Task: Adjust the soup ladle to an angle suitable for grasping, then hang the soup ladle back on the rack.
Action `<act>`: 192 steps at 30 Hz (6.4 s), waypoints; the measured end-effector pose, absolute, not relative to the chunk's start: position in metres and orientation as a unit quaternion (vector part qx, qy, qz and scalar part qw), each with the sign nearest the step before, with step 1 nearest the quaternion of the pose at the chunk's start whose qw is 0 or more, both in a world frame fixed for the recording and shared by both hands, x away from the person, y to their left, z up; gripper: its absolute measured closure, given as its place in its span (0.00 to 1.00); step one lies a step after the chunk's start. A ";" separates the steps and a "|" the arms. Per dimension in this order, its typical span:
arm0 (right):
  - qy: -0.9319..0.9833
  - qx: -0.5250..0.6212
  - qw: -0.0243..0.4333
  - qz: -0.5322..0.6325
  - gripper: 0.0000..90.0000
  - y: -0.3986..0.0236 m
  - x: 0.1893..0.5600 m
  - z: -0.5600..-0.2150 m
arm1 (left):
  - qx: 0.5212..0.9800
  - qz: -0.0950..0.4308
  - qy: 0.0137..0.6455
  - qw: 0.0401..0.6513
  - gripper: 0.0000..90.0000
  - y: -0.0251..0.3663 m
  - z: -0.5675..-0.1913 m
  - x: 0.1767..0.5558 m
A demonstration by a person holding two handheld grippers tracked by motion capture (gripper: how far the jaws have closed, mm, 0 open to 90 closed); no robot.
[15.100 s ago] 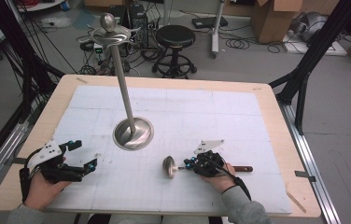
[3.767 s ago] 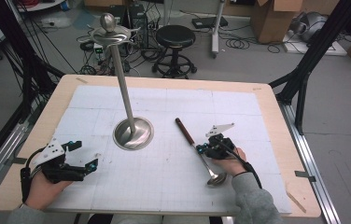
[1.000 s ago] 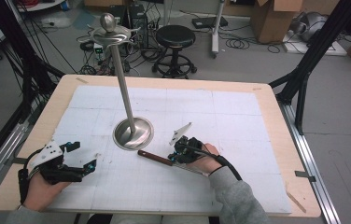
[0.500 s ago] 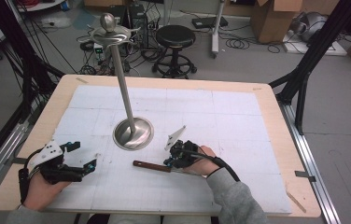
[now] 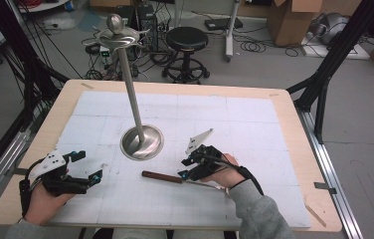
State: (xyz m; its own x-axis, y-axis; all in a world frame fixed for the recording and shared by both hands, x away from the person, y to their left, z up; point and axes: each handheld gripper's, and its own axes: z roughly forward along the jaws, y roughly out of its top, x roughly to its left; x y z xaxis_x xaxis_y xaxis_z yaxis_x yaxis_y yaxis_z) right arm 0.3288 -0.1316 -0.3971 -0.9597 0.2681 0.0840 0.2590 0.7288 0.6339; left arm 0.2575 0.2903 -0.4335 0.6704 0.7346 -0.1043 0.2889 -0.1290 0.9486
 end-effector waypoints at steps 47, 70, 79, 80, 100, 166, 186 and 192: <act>0.974 0.137 -0.001 0.182 0.16 -0.141 0.310 -0.402 | 0.726 0.196 0.351 0.558 0.02 0.285 -0.433 0.260; 0.986 0.121 0.013 0.110 0.67 -0.145 0.308 -0.407 | 0.729 0.195 0.350 0.555 0.02 0.285 -0.433 0.258; 0.988 0.124 0.015 0.091 0.74 -0.148 0.307 -0.407 | 0.730 0.194 0.349 0.555 0.02 0.285 -0.433 0.258; 0.988 0.127 0.014 0.091 0.75 -0.147 0.307 -0.407 | 0.730 0.194 0.349 0.554 0.02 0.285 -0.433 0.258; 0.990 0.124 0.007 0.068 0.93 -0.144 0.306 -0.406 | 0.733 0.187 0.347 0.555 0.02 0.284 -0.434 0.258; 0.891 0.174 0.101 0.406 0.94 -0.185 0.314 -0.350 | 0.732 0.195 0.349 0.552 0.02 0.285 -0.434 0.258; 0.840 0.190 0.135 0.491 0.94 -0.186 0.309 -0.334 | 0.730 0.200 0.344 0.556 0.02 0.285 -0.431 0.256; 0.830 0.191 0.138 0.506 0.94 -0.184 0.309 -0.329 | 0.727 0.198 0.342 0.561 0.02 0.285 -0.430 0.255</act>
